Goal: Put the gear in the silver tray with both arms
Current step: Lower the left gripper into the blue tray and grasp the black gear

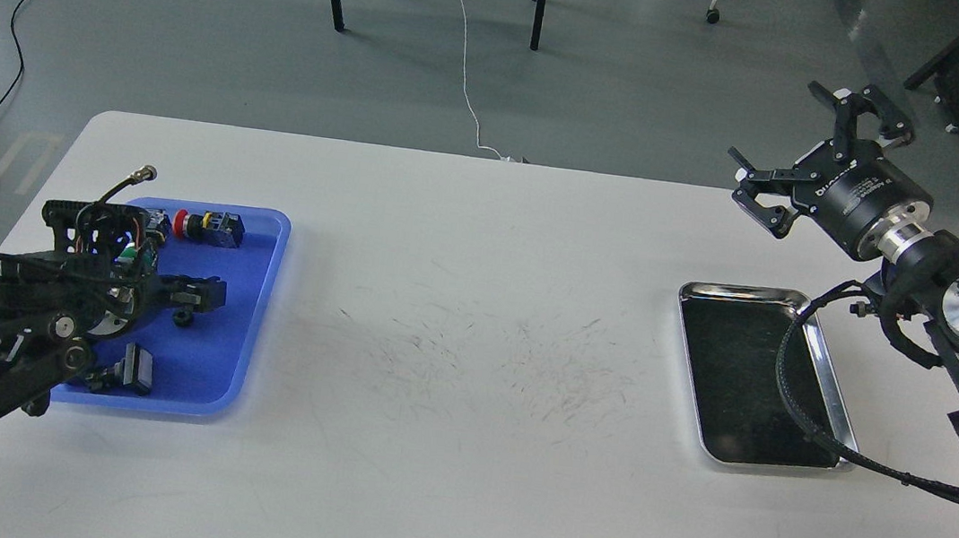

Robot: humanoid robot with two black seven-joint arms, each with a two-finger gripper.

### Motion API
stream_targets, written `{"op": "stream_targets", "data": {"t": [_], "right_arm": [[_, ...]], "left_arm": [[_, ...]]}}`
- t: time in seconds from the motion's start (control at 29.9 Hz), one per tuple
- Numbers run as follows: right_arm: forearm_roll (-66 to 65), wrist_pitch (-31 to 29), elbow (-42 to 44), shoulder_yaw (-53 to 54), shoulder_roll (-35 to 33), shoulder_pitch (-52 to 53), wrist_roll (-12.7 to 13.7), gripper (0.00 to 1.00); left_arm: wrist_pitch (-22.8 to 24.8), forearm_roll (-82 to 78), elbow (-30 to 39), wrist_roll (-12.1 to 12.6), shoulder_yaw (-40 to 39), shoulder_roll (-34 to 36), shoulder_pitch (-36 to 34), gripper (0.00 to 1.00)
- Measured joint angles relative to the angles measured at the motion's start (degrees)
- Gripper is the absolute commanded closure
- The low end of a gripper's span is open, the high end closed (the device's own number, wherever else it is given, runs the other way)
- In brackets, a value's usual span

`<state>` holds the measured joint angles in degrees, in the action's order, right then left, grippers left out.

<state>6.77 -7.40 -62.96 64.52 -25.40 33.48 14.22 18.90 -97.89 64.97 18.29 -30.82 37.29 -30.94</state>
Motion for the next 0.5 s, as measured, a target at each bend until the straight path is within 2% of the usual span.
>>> {"op": "stream_targets", "data": {"t": [0.43, 0.5], "right_arm": [[0.00, 0.01, -0.03, 0.07, 0.00, -0.19, -0.07, 0.01], [0.00, -0.03, -0.02, 0.08, 0.00, -0.26, -0.07, 0.01]], "left_arm": [[1.76, -1.71, 0.00, -0.09, 0.02, -0.30, 0.00, 0.35], [1.76, -1.92, -0.07, -0.09, 0.02, -0.37, 0.00, 0.44]]}}
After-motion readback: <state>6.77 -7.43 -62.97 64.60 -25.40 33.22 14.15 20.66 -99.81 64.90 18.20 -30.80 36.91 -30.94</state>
